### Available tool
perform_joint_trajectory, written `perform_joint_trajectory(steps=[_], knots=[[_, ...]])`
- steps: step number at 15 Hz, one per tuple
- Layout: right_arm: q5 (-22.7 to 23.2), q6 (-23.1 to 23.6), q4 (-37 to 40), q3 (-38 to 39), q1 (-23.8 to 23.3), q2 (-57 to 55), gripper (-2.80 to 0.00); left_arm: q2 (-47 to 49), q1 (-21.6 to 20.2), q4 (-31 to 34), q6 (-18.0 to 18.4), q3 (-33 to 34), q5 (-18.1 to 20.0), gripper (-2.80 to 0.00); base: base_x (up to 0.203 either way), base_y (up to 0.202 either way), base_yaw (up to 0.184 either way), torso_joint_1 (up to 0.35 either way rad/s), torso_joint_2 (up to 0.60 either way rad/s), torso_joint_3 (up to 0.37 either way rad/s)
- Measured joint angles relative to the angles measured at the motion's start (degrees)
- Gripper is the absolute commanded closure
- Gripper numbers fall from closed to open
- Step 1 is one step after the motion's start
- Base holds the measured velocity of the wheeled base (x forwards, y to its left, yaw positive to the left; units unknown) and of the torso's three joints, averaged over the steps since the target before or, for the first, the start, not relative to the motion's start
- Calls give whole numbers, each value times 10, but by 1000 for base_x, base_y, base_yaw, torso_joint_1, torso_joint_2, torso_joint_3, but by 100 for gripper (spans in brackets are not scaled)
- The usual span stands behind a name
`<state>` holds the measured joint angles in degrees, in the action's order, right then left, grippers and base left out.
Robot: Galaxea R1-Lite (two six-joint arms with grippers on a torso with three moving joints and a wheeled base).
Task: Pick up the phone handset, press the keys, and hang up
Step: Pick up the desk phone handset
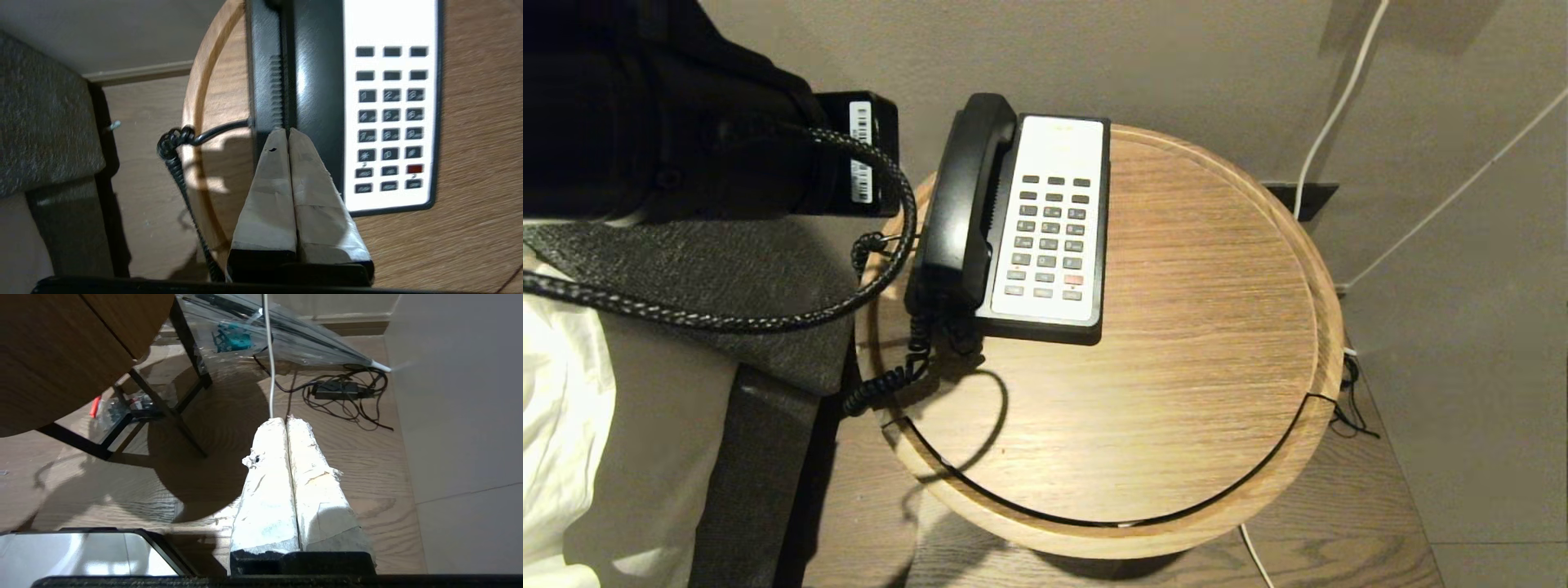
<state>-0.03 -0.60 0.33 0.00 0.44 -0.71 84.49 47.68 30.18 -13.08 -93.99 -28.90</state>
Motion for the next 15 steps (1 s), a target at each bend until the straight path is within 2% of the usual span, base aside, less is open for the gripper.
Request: perform_joint_trajectory(steps=[10, 13, 15], knots=[[0, 0, 0, 0, 0, 0, 0, -14, 0, -2, -8, 18, -11, 0, 0, 0, 0, 0, 0, 0], [0, 0, 0, 0, 0, 0, 0, -16, -1, -26, -42, 23, -11, 0, 0, 0, 0, 0, 0, 0], [0, 0, 0, 0, 0, 0, 0, -16, -1, -27, -48, 32, -14, 0, 0, 0, 0, 0, 0, 0]])
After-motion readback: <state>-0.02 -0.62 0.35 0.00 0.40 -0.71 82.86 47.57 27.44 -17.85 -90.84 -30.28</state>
